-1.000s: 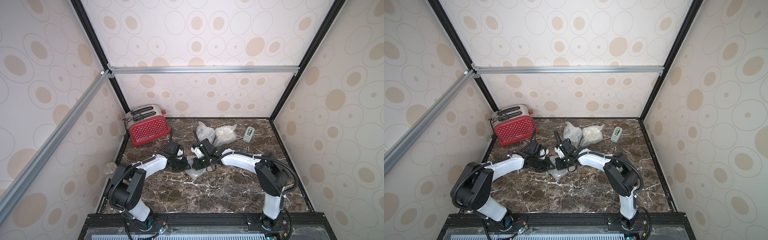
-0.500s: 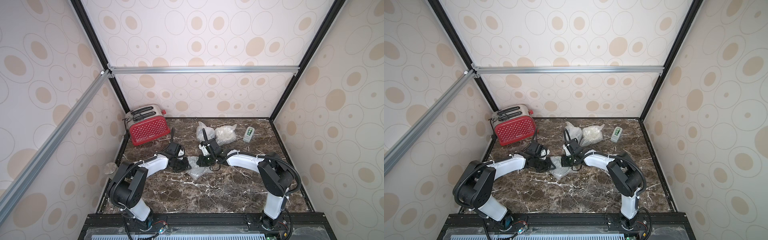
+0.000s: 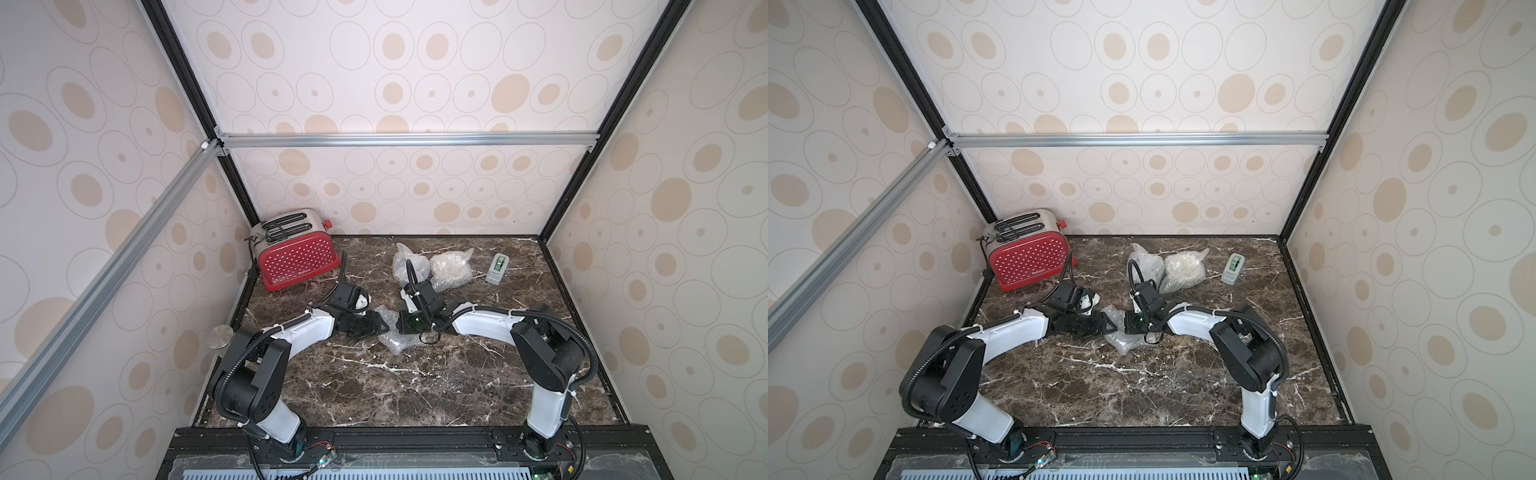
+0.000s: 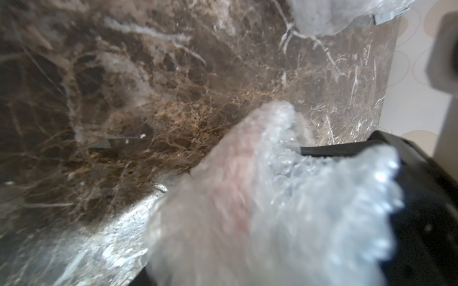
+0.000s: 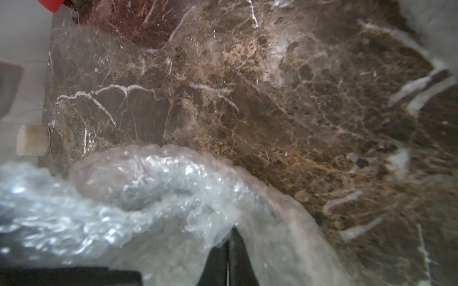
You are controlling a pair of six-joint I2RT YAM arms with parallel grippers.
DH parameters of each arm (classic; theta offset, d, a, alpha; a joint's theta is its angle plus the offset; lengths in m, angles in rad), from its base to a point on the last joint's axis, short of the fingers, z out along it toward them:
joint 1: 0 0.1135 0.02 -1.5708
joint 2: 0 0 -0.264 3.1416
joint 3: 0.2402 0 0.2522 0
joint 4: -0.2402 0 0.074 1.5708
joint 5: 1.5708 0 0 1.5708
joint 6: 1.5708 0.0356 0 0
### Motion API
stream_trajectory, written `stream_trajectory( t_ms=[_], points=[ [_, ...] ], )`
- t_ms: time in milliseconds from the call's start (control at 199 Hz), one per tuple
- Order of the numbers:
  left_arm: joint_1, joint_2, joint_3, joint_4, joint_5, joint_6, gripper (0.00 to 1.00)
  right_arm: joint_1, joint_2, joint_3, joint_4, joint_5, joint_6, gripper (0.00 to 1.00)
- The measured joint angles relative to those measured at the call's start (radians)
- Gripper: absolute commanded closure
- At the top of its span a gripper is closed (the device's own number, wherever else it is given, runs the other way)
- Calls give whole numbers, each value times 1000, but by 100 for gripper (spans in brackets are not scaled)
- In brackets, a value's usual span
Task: Wrap bowls in bubble wrap
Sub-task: Wrap the bowl in bubble wrap.
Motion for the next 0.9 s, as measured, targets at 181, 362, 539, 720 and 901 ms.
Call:
stream_trajectory(
  t_ms=[181,362,539,720,901],
  points=[
    [0,-58,-39,-2,-12,-16,35,45,1,13,-16,95,-1,94],
    [0,-170,-106,1,-43,-61,29,73,3,22,-36,175,4,94],
    [-23,-336,-261,99,-89,-200,20,95,3,22,-46,237,18,94],
    [-128,-400,-394,254,-154,-379,18,117,3,22,-46,284,27,94],
    [-153,-384,-406,383,-223,-482,18,130,1,21,-45,307,38,94]
  ],
)
